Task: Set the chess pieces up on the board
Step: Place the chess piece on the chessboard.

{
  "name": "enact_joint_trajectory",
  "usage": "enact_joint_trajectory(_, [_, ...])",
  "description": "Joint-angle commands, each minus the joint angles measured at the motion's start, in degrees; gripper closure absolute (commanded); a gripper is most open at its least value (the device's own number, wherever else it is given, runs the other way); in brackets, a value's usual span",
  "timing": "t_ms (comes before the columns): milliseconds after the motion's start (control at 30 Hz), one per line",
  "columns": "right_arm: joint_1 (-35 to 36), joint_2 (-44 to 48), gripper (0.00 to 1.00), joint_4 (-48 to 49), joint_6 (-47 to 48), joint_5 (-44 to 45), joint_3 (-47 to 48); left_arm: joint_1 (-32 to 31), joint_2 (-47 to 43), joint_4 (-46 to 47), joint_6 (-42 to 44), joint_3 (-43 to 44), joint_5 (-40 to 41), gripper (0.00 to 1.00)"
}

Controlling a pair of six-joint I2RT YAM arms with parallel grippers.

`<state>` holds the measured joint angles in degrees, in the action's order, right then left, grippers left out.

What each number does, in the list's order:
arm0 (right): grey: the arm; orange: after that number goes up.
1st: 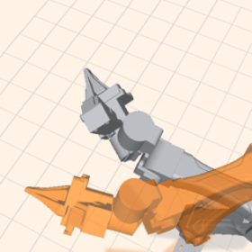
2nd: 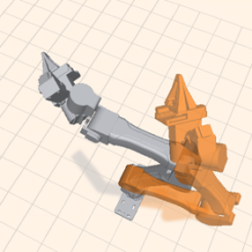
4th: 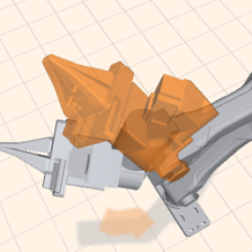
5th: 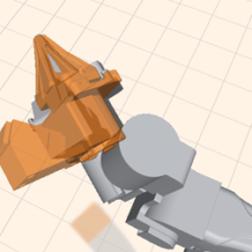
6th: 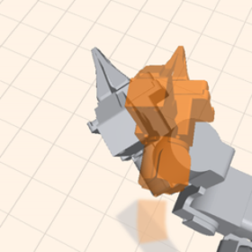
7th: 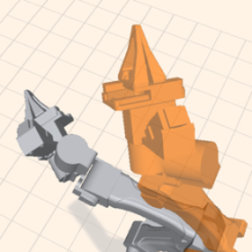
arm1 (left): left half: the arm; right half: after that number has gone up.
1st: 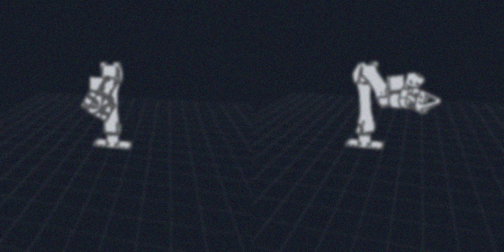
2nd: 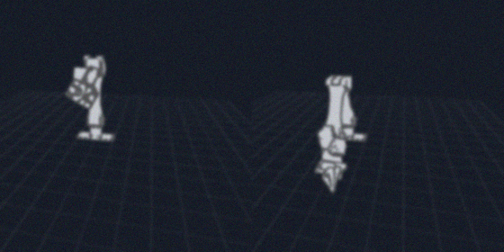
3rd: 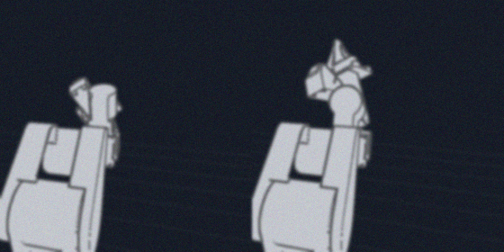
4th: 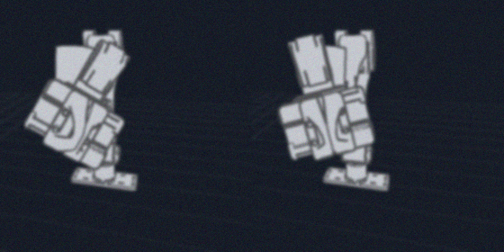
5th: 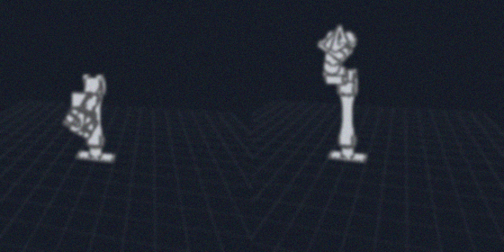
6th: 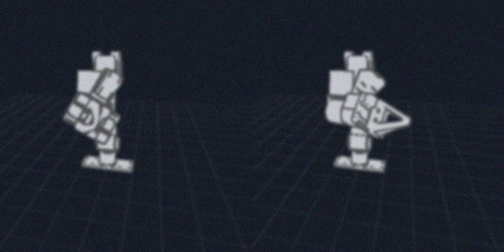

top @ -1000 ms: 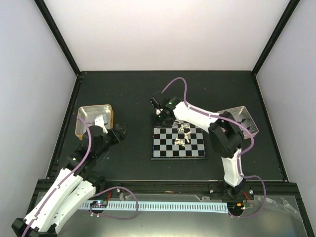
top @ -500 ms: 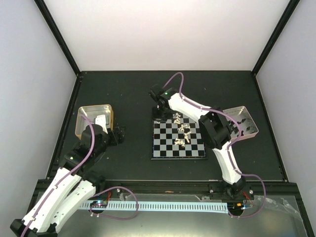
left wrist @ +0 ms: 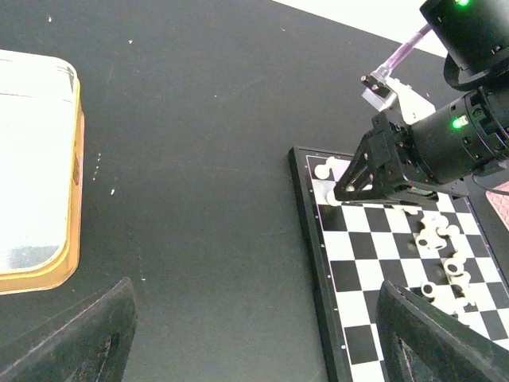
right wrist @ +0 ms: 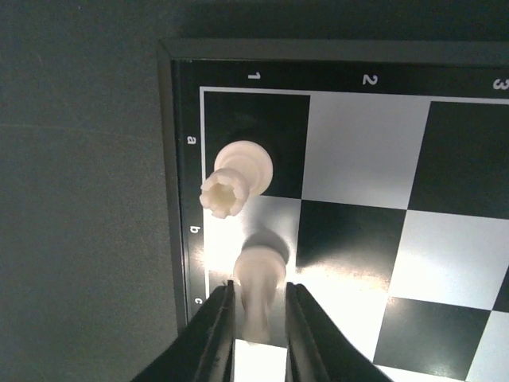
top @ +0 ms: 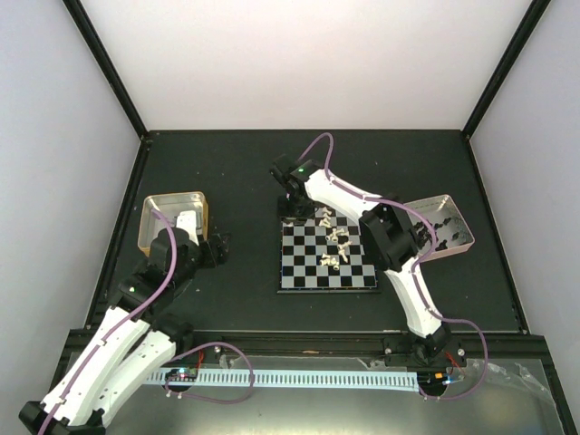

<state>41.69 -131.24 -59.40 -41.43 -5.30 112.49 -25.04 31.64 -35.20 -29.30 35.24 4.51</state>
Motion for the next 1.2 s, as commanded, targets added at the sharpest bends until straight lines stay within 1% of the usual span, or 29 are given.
enact_joint_trajectory(0, [-0.17, -1.39, 0.79, -1.24, -0.49, -0.04, 1.57, 0.67, 0.43, 0.12, 1.17, 0.97, 0.15, 0.16])
enact_joint_trajectory(133, [-0.31, -1.48, 0.78, -0.72, -0.33, -0.85, 2.08, 0.95, 0.68, 0.22, 1.08, 0.8, 0.06, 0.16])
enact_joint_trajectory(200, [-0.36, -1.58, 0.8, -0.54, -0.17, -1.39, 2.08, 1.09, 0.74, 0.29, 1.04, 0.63, -0.03, 0.16])
enact_joint_trajectory(267, [-0.31, -1.57, 0.85, -0.42, 0.08, -1.55, 2.12, 1.17, 0.83, 0.35, 1.07, 0.52, -0.11, 0.16])
enact_joint_trajectory(367, [-0.44, -1.78, 0.88, 0.03, 0.12, -1.51, 2.19, 1.3, 0.93, 0.4, 1.08, 0.44, -0.12, 0.16])
enact_joint_trajectory(600, [-0.65, -2.79, 0.89, -0.36, 0.54, -1.5, 3.52, 1.48, 1.06, 0.26, 1.08, 0.48, -0.12, 0.16])
enact_joint_trajectory(667, [-0.65, -2.73, 0.85, -0.72, 0.88, -1.44, 3.61, 1.48, 1.06, 0.22, 1.09, 0.45, -0.07, 0.16])
enact_joint_trajectory(767, [-0.67, -1.77, 0.74, -1.19, 1.1, -1.05, 3.68, 1.59, 1.14, 0.24, 1.14, 0.52, -0.2, 0.16])
enact_joint_trajectory(833, [-0.67, -0.77, 0.7, -1.01, 1.52, -1.11, 3.75, 1.57, 1.22, 0.31, 1.14, 0.53, -0.24, 0.16])
enact_joint_trajectory(933, [-0.65, 1.33, 0.67, -0.94, 2.07, -1.23, 4.0, 1.63, 1.27, 0.36, 1.26, 0.61, -0.53, 0.16])
enact_joint_trajectory(1033, [-0.72, 5.49, 0.66, -0.1, 2.4, 0.35, 1.67, 1.66, 1.24, 0.56, 1.24, 0.63, -0.91, 0.16])
enact_joint_trajectory(1100, [-0.95, 9.28, 0.65, 1.41, 2.47, 2.35, -2.03, 1.66, 1.21, 0.87, 1.41, 0.74, -1.85, 0.16])
enact_joint_trajectory(1167, [-1.68, 13.93, 0.65, 4.4, 2.85, 4.49, -7.71, 1.66, 1.07, 1.39, 1.47, 0.86, -3.02, 0.16])
